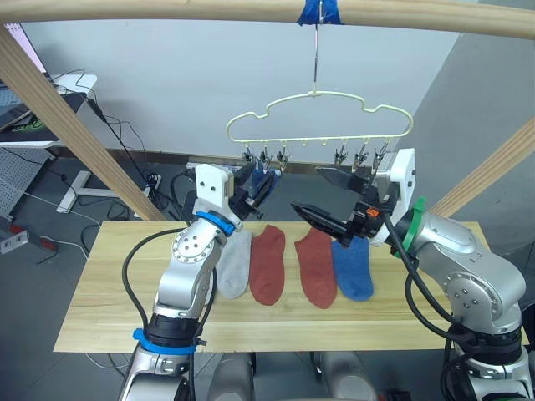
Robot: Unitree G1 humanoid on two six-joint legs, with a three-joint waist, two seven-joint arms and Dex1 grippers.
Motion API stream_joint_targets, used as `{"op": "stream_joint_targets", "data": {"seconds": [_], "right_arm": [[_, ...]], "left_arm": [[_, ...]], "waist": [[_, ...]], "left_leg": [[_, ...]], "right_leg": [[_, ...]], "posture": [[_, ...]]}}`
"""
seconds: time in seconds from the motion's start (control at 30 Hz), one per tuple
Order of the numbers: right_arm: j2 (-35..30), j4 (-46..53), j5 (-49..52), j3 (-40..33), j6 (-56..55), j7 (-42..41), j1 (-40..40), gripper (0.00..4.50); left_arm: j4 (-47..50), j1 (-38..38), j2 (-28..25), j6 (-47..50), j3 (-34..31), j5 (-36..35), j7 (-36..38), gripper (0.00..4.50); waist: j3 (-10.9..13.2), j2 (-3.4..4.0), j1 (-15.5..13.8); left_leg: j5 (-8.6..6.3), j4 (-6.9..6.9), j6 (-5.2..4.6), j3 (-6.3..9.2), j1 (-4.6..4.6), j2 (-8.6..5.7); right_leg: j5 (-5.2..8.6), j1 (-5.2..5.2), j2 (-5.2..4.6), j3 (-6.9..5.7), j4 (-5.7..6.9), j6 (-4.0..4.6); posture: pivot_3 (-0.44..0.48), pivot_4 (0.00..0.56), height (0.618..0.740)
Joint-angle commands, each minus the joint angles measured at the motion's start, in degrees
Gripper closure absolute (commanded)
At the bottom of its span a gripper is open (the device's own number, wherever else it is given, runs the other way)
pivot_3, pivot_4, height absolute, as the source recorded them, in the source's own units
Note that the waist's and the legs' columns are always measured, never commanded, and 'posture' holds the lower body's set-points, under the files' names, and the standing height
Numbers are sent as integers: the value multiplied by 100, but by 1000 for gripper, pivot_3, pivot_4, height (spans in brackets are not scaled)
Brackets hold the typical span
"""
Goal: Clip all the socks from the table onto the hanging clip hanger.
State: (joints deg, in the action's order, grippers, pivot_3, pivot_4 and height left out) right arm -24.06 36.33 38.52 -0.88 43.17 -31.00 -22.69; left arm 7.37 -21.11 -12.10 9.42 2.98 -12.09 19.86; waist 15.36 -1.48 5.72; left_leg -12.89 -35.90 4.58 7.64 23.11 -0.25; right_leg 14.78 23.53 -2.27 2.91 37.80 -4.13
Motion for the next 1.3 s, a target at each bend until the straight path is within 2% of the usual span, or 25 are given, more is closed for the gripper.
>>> {"op": "stream_joint_targets", "data": {"seconds": [0.03, 0.57, 1.3], "right_arm": [[-69, 176, 97, -98, -187, -53, 46, 0], [-194, 257, 287, -151, -167, 75, -35, 0], [-255, 267, 320, -142, -178, 204, -80, 0]], "left_arm": [[-60, -86, 103, -176, -79, 80, -115, 2358], [-757, -517, 242, -596, -225, 247, -288, 2358], [-1229, -733, 266, -967, -248, 431, -380, 2358]], "waist": [[0, 0, 4], [0, 0, 81], [0, 0, 121]], "left_leg": [[0, 0, 0, 0, 0, 0], [0, -3, 0, 0, 0, -1], [0, -6, 0, 0, 0, -1]], "right_leg": [[0, 0, 0, 0, 0, 0], [0, -1, 1, 0, 2, -1], [-2, -1, 0, 0, 6, 2]], "posture": [[-220, 256, 740], [-242, 245, 740], [-265, 231, 740]]}}
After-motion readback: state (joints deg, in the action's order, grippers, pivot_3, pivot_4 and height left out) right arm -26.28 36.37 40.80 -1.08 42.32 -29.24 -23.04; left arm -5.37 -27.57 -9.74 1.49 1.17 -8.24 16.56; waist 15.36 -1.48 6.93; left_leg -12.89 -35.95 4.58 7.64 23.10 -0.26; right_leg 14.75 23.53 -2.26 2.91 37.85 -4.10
